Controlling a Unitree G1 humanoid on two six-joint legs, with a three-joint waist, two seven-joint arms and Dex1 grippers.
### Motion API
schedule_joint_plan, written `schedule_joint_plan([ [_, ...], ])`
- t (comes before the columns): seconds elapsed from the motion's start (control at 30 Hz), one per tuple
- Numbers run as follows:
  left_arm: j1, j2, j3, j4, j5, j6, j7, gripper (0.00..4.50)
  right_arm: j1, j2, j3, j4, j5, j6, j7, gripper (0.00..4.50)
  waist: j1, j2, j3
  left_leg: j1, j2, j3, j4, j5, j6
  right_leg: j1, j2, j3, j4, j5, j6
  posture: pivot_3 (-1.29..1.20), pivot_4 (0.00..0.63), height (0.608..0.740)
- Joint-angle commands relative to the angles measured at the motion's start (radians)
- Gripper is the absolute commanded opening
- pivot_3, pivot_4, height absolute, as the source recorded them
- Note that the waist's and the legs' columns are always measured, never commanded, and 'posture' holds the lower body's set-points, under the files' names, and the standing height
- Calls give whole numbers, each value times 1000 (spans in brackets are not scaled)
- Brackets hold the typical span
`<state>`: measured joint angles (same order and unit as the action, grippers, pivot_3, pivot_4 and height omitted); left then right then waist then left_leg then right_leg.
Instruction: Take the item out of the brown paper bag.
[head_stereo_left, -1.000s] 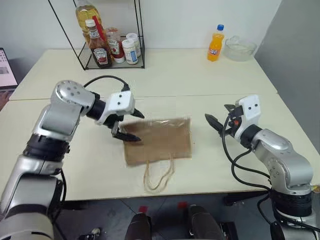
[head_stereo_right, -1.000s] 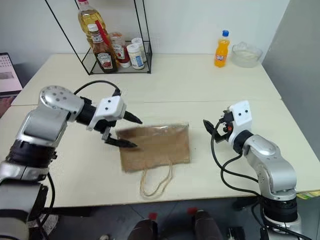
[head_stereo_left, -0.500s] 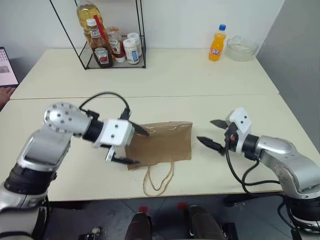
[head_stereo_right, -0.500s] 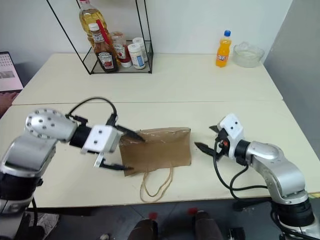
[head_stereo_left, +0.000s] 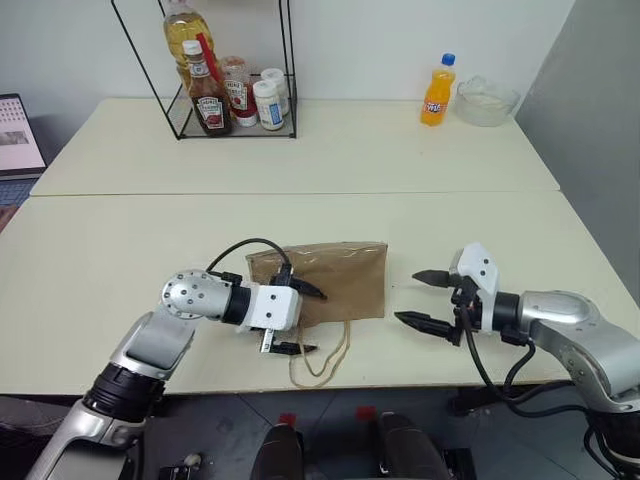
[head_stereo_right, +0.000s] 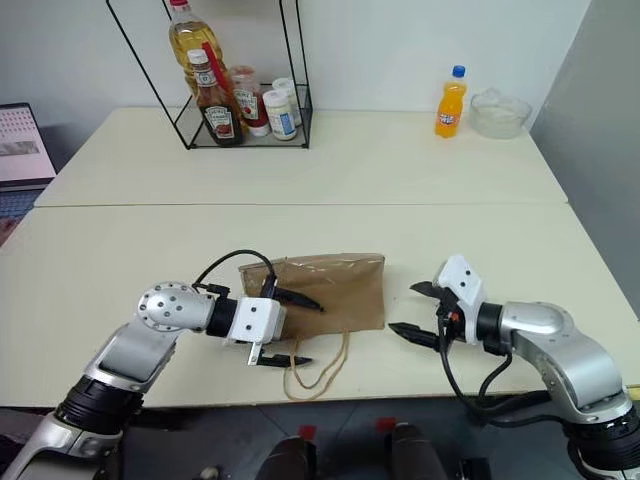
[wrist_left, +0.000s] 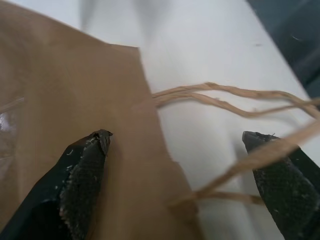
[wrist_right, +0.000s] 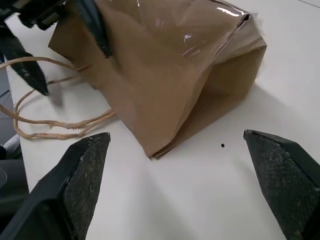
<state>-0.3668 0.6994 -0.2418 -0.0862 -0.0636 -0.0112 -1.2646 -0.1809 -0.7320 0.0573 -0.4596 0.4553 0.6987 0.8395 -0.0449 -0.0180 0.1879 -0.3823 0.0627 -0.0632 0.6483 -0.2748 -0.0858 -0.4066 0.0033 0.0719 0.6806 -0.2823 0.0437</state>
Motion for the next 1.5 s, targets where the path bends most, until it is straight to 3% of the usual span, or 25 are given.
schedule_joint_plan([
  [0.03,-9,-21,42,-51,-91,147,36,3572,34,-45,30,-34,-66,-120,48,4500,2,0,0,0,0,0,0,0,0,0,0,0,0,0,0,0,150,740],
  [0.2,-6,-19,111,-140,-268,455,69,1989,116,-121,128,56,-275,-549,157,4500,3,0,0,0,0,0,0,0,0,0,0,0,0,0,0,0,150,740],
  [0.4,-16,-27,201,-186,-435,729,151,39,76,-75,182,224,-374,-953,198,4500,-3,0,0,1,0,0,0,0,0,0,0,0,0,0,0,0,150,740],
  [0.6,-44,-49,246,-176,-512,859,249,39,-29,-7,245,464,-475,-1406,190,4500,-5,0,0,2,0,0,1,0,0,1,0,0,1,0,0,0,150,740],
  [0.77,-62,-65,272,-184,-576,956,311,39,-142,72,272,711,-614,-1780,79,4500,-6,0,0,3,0,0,0,0,-1,2,0,0,1,0,0,0,150,740],
  [1.0,-67,-78,309,-183,-638,1013,376,39,-235,155,249,933,-843,-2096,-109,4500,-6,0,0,4,0,0,0,1,-2,2,-1,0,2,0,0,0,150,740],
  [1.27,-98,-101,359,-183,-730,1091,439,39,-313,243,171,998,-1296,-2154,-398,4500,-12,-2,-1,6,0,0,0,4,-8,2,-1,0,5,1,-1,0,150,740],
  [1.5,-81,-79,357,-208,-769,1107,439,39,-408,203,344,998,-1698,-1915,-820,4500,-24,-4,-3,25,0,1,-3,5,-8,16,0,4,9,-1,-3,0,150,740],
])
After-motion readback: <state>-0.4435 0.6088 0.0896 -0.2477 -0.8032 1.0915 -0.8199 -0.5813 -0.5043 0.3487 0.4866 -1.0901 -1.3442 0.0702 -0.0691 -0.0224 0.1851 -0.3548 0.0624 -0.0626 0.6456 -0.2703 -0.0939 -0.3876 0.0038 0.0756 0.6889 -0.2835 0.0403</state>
